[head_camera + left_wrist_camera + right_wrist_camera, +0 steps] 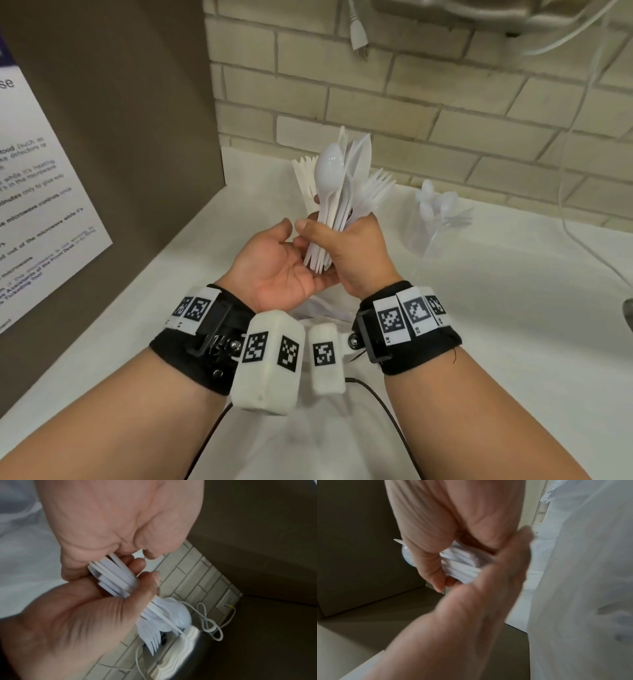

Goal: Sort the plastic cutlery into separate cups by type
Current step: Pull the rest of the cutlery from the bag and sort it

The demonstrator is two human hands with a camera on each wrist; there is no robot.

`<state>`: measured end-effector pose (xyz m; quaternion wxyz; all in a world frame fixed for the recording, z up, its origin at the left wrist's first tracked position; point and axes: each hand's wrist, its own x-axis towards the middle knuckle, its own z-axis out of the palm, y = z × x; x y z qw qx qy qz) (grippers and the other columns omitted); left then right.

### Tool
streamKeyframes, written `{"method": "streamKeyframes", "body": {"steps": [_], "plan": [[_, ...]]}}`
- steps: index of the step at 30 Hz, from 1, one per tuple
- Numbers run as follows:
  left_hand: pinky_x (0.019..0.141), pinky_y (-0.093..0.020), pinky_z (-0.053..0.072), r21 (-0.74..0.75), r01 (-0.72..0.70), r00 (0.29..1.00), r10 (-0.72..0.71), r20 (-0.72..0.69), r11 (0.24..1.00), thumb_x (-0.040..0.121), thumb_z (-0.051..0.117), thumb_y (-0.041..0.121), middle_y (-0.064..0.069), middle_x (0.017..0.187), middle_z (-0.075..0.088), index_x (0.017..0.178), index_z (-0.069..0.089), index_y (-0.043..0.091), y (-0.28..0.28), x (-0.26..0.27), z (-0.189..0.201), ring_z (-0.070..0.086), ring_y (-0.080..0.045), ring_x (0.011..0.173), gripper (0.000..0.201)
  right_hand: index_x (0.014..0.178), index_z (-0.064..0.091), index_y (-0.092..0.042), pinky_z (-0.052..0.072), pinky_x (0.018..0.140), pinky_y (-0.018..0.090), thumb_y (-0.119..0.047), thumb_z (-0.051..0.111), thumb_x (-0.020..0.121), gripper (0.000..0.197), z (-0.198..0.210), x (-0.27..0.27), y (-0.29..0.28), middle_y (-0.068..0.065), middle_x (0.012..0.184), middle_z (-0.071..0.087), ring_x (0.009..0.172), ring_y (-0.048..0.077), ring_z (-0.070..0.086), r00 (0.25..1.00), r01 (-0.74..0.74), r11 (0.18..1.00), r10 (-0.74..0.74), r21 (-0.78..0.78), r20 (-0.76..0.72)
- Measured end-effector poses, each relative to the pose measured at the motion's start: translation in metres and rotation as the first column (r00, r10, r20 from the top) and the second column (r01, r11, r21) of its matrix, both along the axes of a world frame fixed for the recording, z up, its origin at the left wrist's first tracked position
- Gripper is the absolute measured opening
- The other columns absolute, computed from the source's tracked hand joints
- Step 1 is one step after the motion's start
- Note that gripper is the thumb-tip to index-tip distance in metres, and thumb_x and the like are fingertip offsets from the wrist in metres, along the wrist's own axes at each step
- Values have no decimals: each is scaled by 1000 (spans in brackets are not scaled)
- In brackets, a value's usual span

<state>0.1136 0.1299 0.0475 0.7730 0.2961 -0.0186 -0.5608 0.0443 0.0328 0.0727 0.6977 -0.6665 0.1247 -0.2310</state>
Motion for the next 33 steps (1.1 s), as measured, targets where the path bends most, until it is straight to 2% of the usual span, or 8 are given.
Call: {"method": "streamKeyframes", "body": {"steps": [4, 10, 15, 19, 21, 24, 29, 33], "plan": [[99, -46, 37, 112, 36, 933, -73, 352, 993, 85, 36, 72, 3, 95, 53, 124, 56, 16, 8, -1, 7, 52, -21, 100, 71, 79, 63, -5, 45, 48, 24, -4, 65, 86, 8, -2, -4, -3, 2, 52, 58, 46, 19, 54, 1000, 24, 999, -24, -23, 19], [49, -30, 43, 170, -191, 493, -55, 868, 967, 78, 77, 30, -9, 95, 69, 109, 65, 8, 2, -11, 20, 61, -19, 75, 40, 74, 56, -15, 39, 41, 17, -4, 51, 88, 19, -17, -1, 10, -3, 52, 52, 38, 3, 48, 984, -80, 906, 6, -416, -176], [42, -26, 40, 125, -262, 534, 36, 844, 957, 79, 75, 27, -14, 86, 70, 99, 73, 10, 1, -15, 17, 60, -24, 67, 27, 87, 64, -9, 48, 47, 22, 11, 59, 77, 22, -19, -8, 8, 2, 62, 63, 47, 9, 60, 974, -138, 933, 68, -331, -216], [86, -52, 54, 77, -231, 556, 66, 829, 970, 76, 75, 38, -10, 104, 74, 97, 76, 17, 2, -17, 17, 68, -31, 99, 30, 101, 63, -1, 59, 64, 43, 9, 64, 71, 32, -18, -16, 3, 8, 62, 65, 56, 21, 65, 950, -232, 922, 148, -309, -273], [69, -56, 55, 82, -200, 535, 39, 844, 976, 77, 73, 47, -11, 107, 72, 101, 75, 21, 3, -19, 17, 65, -45, 97, 36, 108, 61, -4, 58, 69, 43, 3, 61, 73, 36, -18, -17, 4, 6, 54, 61, 54, 26, 62, 952, -240, 913, 153, -330, -267], [41, -29, 50, 115, -163, 478, -24, 878, 980, 85, 62, 43, -1, 107, 73, 115, 69, 17, 5, -17, 16, 68, -40, 76, 40, 96, 65, -4, 57, 72, 40, 5, 62, 75, 24, -18, -18, 7, 7, 56, 63, 58, 27, 63, 946, -264, 926, 193, -270, -262], [99, -35, 47, -41, -171, 665, 146, 732, 984, 92, 52, 34, -6, 119, 69, 86, 77, 22, 22, -1, 8, 61, -20, 117, 28, 96, 69, -17, 56, 79, 24, -34, 86, 64, 40, -6, -26, -15, -2, 88, 74, 82, 9, 70, 893, -311, 884, 146, -349, -426], [88, -44, 54, -94, -70, 756, 114, 644, 993, 78, 72, 39, -9, 94, 71, 82, 70, 16, 34, 6, -6, 70, -26, 85, 24, 85, 67, -13, 55, 68, 32, -36, 77, 76, 27, 18, -27, -30, 5, 79, 70, 70, 15, 67, 969, -64, 941, -21, -333, -245]]}}
